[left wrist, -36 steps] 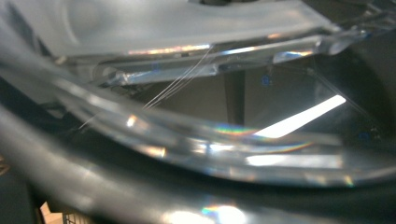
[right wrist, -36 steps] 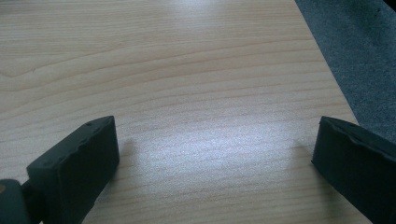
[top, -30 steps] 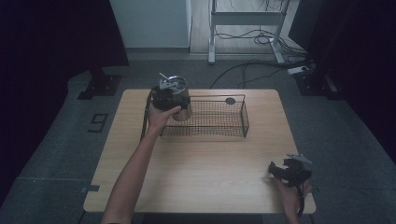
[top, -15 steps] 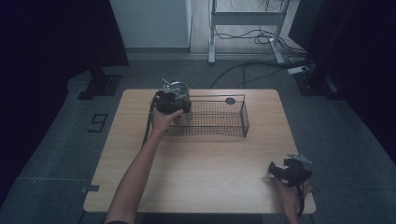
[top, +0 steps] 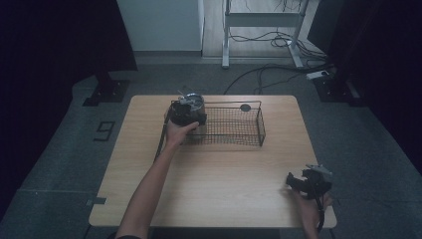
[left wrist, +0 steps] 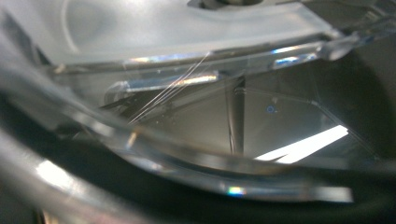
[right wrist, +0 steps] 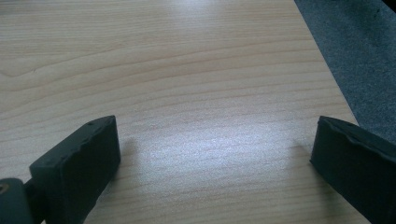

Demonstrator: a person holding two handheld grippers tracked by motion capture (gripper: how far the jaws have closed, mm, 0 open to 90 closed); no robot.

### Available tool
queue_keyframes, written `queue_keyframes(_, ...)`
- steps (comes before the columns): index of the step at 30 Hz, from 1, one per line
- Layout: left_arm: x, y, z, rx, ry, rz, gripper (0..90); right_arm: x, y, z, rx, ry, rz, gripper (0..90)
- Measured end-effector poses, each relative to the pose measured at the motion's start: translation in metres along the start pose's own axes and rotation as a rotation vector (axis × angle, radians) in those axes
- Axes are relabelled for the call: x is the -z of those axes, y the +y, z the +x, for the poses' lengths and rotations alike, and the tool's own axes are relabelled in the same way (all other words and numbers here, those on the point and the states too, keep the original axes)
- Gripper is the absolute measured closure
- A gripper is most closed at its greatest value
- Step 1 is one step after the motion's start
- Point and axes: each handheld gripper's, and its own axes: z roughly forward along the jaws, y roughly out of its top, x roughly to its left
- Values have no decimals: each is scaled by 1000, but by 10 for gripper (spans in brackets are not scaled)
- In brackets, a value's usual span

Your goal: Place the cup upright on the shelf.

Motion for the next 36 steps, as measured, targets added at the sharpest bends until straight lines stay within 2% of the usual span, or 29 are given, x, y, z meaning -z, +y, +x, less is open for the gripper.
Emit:
queue_keyframes(6, -7, -4, -4, -8, -5, 12, 41, 0, 0, 0, 1, 0, 0, 17)
queue_keyframes(13, -13, -9, -6, -13, 20, 32, 41, 0, 0, 0, 1, 0, 0, 18)
queue_keyframes(22, -12, -11, -7, -39, 14, 50, 39, 0, 0, 0, 1, 1, 0, 18)
queue_keyframes(28, -10, -12, -5, -20, 2, 70, 28, 1, 0, 0, 1, 1, -3, 23)
queue_keyframes(31, -9, -13, -5, -21, 19, 64, 6, 1, 0, 0, 2, 1, -3, 23)
queue_keyframes(36, -3, -14, -4, -24, -3, 47, 7, 1, 0, 0, 2, 2, -3, 24)
